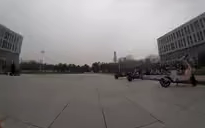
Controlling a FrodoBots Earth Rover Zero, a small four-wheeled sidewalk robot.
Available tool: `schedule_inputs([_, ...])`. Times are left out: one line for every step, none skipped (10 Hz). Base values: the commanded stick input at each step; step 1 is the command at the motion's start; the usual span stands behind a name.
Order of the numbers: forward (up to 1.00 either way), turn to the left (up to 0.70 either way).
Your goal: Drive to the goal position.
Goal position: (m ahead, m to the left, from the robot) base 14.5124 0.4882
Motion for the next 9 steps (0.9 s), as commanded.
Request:
schedule_inputs([0.70, -0.01])
schedule_inputs([0.70, -0.01])
schedule_inputs([0.70, -0.01])
schedule_inputs([0.70, -0.01])
schedule_inputs([0.70, -0.01])
schedule_inputs([0.70, -0.01])
schedule_inputs([0.70, -0.01])
schedule_inputs([0.70, -0.01])
schedule_inputs([0.70, -0.01])
